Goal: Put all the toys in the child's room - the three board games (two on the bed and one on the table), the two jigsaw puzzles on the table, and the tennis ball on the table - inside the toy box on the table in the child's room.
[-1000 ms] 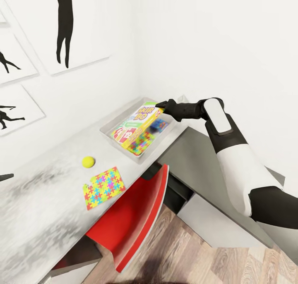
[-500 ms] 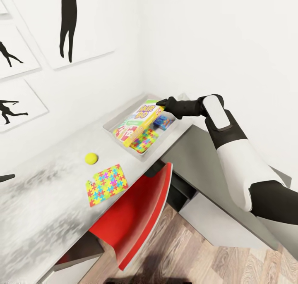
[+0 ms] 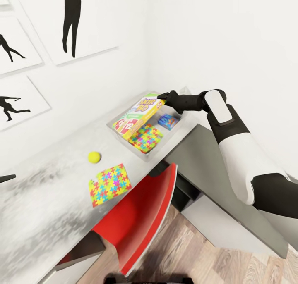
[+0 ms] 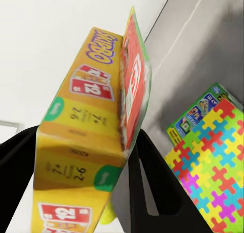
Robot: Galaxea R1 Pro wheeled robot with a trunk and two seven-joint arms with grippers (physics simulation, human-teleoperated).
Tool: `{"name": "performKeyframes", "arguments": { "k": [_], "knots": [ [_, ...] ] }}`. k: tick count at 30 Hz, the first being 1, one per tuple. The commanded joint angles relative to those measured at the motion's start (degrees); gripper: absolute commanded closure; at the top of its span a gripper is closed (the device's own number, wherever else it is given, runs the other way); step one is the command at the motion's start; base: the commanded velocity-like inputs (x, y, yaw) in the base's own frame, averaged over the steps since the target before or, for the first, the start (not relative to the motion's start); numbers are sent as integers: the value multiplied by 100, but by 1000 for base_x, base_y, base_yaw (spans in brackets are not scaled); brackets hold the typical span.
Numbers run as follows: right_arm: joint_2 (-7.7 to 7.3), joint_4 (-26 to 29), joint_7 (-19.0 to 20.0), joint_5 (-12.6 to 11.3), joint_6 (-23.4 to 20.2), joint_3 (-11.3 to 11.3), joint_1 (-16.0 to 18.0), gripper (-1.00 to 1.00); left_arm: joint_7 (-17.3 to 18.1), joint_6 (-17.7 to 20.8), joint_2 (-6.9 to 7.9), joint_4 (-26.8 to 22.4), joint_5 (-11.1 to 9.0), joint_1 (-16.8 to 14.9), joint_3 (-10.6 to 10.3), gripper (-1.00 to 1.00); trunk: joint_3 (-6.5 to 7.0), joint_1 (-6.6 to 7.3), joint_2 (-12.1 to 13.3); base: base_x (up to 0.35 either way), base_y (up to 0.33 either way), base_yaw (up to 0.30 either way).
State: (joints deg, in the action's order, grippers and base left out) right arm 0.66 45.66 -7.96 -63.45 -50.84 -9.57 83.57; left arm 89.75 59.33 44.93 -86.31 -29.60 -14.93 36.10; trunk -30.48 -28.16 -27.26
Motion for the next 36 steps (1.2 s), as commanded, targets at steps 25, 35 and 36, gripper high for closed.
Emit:
{"name": "performKeyframes", "arguments": {
  "k": [25, 35, 36],
  "knots": [
    [-239, -31, -56, -68, 0, 4, 19, 100, 25, 61, -19, 0, 7, -1, 1, -100, -237, -4, -8, 26, -19, 73],
    [-571, -39, -56, -79, 17, 61, 19, 100, 25, 61, -19, 0, 8, -1, 2, -100, -329, -4, -8, -64, -1, 59],
    [-582, -39, -56, -79, 19, 67, 19, 100, 25, 61, -19, 0, 7, -1, 2, -100, -338, -4, -8, -57, 0, 14]
  ]
}}
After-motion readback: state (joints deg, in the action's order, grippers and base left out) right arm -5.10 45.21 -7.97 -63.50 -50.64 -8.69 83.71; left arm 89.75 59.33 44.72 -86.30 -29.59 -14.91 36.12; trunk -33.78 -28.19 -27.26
